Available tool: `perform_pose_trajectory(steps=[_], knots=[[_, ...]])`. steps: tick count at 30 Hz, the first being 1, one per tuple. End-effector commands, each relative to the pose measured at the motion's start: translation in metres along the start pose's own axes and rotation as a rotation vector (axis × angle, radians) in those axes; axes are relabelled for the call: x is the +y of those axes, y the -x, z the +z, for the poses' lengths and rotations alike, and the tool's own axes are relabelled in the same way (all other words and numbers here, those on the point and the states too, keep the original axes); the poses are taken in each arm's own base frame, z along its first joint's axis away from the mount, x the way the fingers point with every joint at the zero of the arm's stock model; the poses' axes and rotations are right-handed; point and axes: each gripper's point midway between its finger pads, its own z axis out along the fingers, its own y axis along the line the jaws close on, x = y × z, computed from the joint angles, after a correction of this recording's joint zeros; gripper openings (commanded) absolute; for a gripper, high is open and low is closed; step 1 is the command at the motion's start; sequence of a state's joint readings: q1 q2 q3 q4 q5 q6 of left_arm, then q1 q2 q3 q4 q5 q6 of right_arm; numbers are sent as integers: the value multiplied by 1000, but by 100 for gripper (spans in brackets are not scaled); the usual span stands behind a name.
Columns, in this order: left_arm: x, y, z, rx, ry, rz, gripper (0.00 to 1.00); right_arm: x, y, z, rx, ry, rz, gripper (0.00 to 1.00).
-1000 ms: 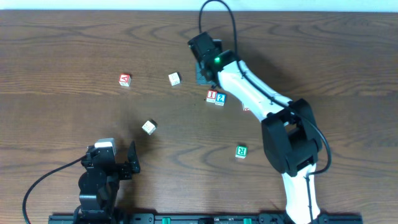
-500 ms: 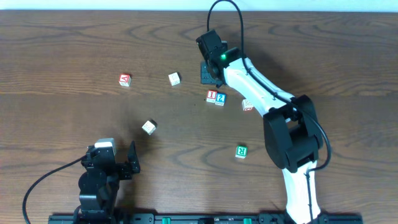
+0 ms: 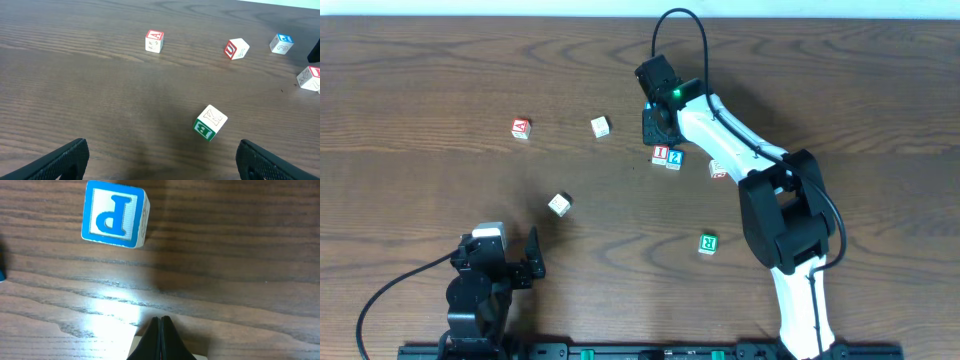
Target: Spell out Ai2
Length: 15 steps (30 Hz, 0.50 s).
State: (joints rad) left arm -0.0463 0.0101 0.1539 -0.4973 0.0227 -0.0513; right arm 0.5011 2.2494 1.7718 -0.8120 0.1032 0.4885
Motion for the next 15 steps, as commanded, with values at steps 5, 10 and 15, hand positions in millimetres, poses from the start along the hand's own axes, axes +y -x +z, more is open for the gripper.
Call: perform_pose_trajectory(steps=[5, 10, 15], knots=[[1, -5, 2, 10, 3, 2, 95, 2, -14, 7, 54, 9, 14, 1], [1, -5, 2, 9, 3, 2, 95, 1, -20, 7, 73, 0, 10, 2], [1, -5, 2, 10, 3, 2, 95, 1, -23, 6, 83, -5, 6, 2]])
